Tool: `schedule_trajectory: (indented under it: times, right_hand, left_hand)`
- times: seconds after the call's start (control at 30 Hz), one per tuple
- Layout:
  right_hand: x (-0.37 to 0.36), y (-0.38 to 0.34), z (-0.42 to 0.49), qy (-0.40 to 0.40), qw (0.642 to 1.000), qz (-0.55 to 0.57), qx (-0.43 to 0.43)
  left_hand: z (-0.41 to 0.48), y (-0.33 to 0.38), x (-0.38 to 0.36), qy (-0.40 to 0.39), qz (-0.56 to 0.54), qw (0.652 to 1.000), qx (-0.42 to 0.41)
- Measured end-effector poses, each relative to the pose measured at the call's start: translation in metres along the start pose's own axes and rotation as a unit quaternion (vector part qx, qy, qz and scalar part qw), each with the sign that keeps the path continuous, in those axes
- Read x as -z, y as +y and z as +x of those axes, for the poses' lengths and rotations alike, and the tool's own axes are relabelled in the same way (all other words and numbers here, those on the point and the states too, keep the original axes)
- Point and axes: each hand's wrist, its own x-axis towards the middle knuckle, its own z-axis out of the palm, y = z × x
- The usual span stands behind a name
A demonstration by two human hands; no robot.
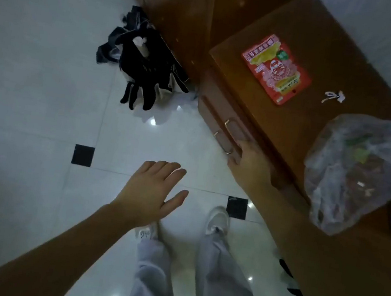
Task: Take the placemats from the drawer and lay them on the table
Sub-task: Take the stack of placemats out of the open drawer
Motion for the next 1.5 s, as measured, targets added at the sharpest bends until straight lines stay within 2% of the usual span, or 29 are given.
schedule_trajectory:
  times: [0.07, 0.17, 0.33, 0.5, 0.6, 0.83, 1.03, 1.27, 1.5]
  right_hand:
    - [-0.018, 0.003, 0.017, 0.010, 1.000, 0.007, -0.020]
    - [-0.046, 0.006, 0.036, 0.036, 0.999, 0.026, -0.030]
    - [-0.073, 0.005, 0.046, 0.127, 0.990, 0.025, -0.059]
    - [-0.100, -0.011, 0.045, 0.237, 0.957, 0.120, -0.116]
    - [-0.114, -0.023, 0.039, 0.261, 0.946, 0.130, -0.144]
    - [-0.147, -0.048, 0.000, 0.236, 0.956, 0.130, -0.115]
    - [-0.190, -0.082, -0.050, 0.198, 0.966, 0.137, -0.093]
    - [-0.203, -0.099, -0.065, 0.161, 0.969, 0.156, -0.107]
    - [-0.165, -0.100, -0.073, 0.028, 0.988, 0.112, -0.102]
  left_hand:
    - [0.011, -0.019, -0.015, -0.016, -0.010, 1.000, -0.005]
    - [0.026, -0.046, -0.040, 0.006, -0.010, 1.000, -0.024]
    - [0.041, -0.081, -0.064, 0.013, -0.016, 0.999, -0.040]
    - [0.042, -0.116, -0.076, -0.009, 0.003, 0.997, -0.076]
    - [0.040, -0.134, -0.077, -0.029, 0.029, 0.994, -0.104]
    - [0.019, -0.152, -0.073, -0.027, 0.039, 0.993, -0.105]
    - [-0.014, -0.163, -0.077, -0.064, 0.056, 0.991, -0.101]
    - [-0.046, -0.172, -0.074, -0.082, 0.075, 0.990, -0.083]
    - [-0.042, -0.160, -0.054, -0.073, 0.085, 0.992, -0.065]
